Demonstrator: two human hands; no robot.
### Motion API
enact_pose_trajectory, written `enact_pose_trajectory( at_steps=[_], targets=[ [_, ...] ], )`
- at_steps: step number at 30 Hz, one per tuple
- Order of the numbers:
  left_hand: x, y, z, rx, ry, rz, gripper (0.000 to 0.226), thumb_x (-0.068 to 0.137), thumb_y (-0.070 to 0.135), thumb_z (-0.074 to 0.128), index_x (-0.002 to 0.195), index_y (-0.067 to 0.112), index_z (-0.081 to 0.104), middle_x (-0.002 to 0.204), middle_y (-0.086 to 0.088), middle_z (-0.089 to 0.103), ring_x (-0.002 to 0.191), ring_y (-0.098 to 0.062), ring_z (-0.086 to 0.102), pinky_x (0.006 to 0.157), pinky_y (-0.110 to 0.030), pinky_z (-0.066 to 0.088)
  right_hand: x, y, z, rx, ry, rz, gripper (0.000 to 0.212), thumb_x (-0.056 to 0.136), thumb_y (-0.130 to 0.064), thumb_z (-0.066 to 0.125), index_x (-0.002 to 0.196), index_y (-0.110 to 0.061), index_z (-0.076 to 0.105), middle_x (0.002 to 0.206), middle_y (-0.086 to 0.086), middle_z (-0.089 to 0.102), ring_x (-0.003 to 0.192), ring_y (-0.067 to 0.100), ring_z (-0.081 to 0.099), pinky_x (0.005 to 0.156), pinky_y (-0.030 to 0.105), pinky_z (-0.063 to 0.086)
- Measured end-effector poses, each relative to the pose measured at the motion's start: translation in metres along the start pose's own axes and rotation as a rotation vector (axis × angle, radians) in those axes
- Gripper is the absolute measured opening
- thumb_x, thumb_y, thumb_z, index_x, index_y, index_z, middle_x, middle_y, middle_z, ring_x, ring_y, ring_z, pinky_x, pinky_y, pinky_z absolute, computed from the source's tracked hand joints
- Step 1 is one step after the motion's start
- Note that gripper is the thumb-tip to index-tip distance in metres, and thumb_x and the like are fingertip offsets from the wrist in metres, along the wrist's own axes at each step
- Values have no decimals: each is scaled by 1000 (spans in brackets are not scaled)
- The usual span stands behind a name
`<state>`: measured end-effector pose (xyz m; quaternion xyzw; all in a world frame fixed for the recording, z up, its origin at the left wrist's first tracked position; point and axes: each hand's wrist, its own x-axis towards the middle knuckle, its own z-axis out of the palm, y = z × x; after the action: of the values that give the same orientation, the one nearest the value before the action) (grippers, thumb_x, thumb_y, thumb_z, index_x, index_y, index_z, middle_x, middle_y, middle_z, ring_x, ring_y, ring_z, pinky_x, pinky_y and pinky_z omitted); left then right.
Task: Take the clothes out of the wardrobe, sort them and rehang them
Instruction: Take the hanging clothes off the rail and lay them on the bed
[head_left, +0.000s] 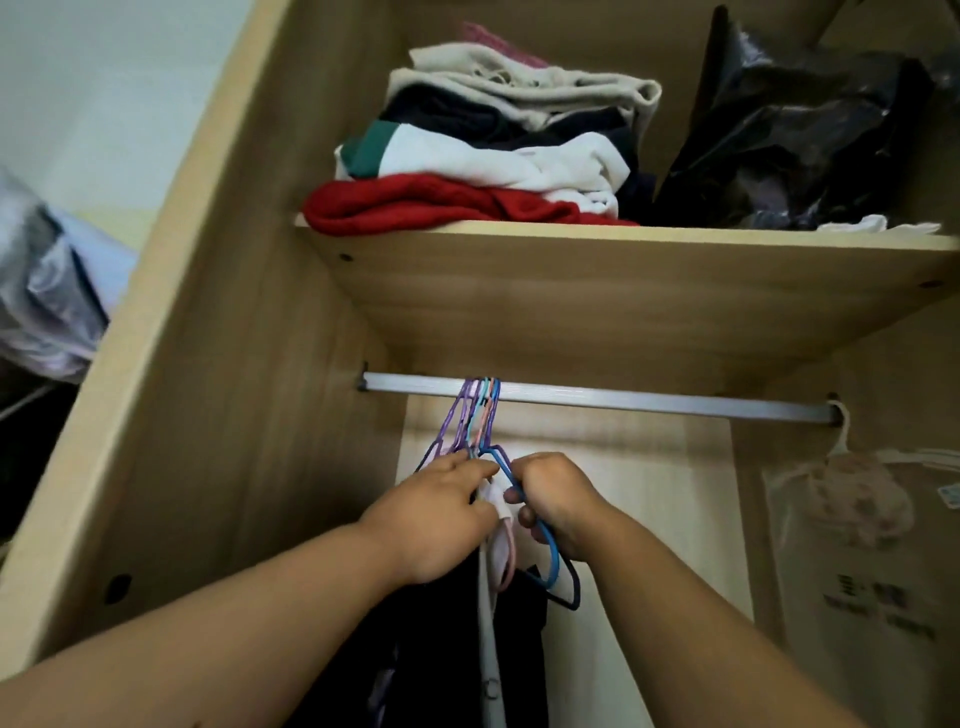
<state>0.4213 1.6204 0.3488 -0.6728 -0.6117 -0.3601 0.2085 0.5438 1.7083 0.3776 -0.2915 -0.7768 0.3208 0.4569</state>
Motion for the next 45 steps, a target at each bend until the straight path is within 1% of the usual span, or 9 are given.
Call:
enact_pose_trajectory(
  at_steps=[4, 8, 14, 19, 24, 30, 34, 39, 45],
  targets=[
    [-3, -17, -7, -2, -4, -35, 67, 73, 43, 28, 138, 35, 44, 151, 3, 32, 139, -9, 25, 116, -28, 20, 2, -3, 19, 68, 5, -4, 26, 89, -1, 35, 81, -5, 60, 66, 10, 55, 42, 15, 46, 37, 16, 31],
    [-7, -25, -8, 11, -30, -76, 65, 72, 44, 26, 134, 42, 45, 150, 5, 31, 138, -10, 28, 116, -28, 21, 10, 2, 8, -192, 62, -79, 24, 84, 2, 37, 83, -5, 60, 75, 17, 58, 55, 25, 48, 47, 23, 32],
    [-12, -27, -4, -1, -22, -94, 68, 77, 62, 22, 136, 37, 45, 144, 5, 42, 133, -9, 36, 114, -30, 25, 11, 9, -42, -488, 365, -244, 25, 91, -14, 50, 111, -6, 64, 111, 16, 67, 103, 33, 60, 81, 28, 45],
    [-9, 1, -6, -127, 84, -46, 75, 77, 74, 24, 134, 33, 49, 139, 5, 49, 130, -10, 40, 111, -36, 30, -7, 8, -94, -677, 432, -315, 24, 93, -22, 50, 108, -12, 66, 109, 12, 68, 104, 32, 59, 81, 32, 46],
    [3, 41, 4, -54, 168, 92, 59, 87, 50, 54, 141, 33, 38, 147, 7, 39, 134, -9, 34, 103, -17, 22, -53, 11, -139, -834, 463, -387, 26, 94, -28, 52, 115, -22, 67, 107, 3, 70, 98, 25, 62, 70, 25, 39],
    [21, 71, 51, -124, 12, 96, 74, 85, 46, 56, 149, 32, 21, 157, -1, 19, 143, -15, 19, 112, -25, 17, -124, 24, -175, -892, 470, -347, 19, 87, -32, 62, 70, -25, 66, 58, -7, 63, 59, 8, 58, 55, 22, 39],
    [21, 73, 95, -139, -2, 50, 73, 89, 47, 51, 150, 32, 14, 158, -6, 13, 144, -24, 15, 116, -37, 17, -180, 42, -184, -912, 457, -289, 24, 84, -28, 65, 60, -29, 60, 56, -7, 62, 57, 6, 56, 56, 11, 37],
    [-7, 78, 147, -259, 104, 178, 31, 94, 35, 45, 122, 24, 53, 119, -6, 58, 114, -30, 52, 95, -43, 42, -265, 65, -177, -906, 530, -137, 21, 84, -25, 66, 66, -35, 62, 64, -14, 62, 64, 7, 57, 56, 12, 37],
    [-89, 93, 190, -564, 79, 418, 23, 92, 27, 47, 91, 15, 66, 82, -7, 61, 78, -33, 61, 67, -32, 45, -382, 85, -126, -1066, 703, 208, 13, 87, -32, 62, 75, -30, 68, 65, -12, 63, 62, 8, 59, 57, 16, 40]
  ],
)
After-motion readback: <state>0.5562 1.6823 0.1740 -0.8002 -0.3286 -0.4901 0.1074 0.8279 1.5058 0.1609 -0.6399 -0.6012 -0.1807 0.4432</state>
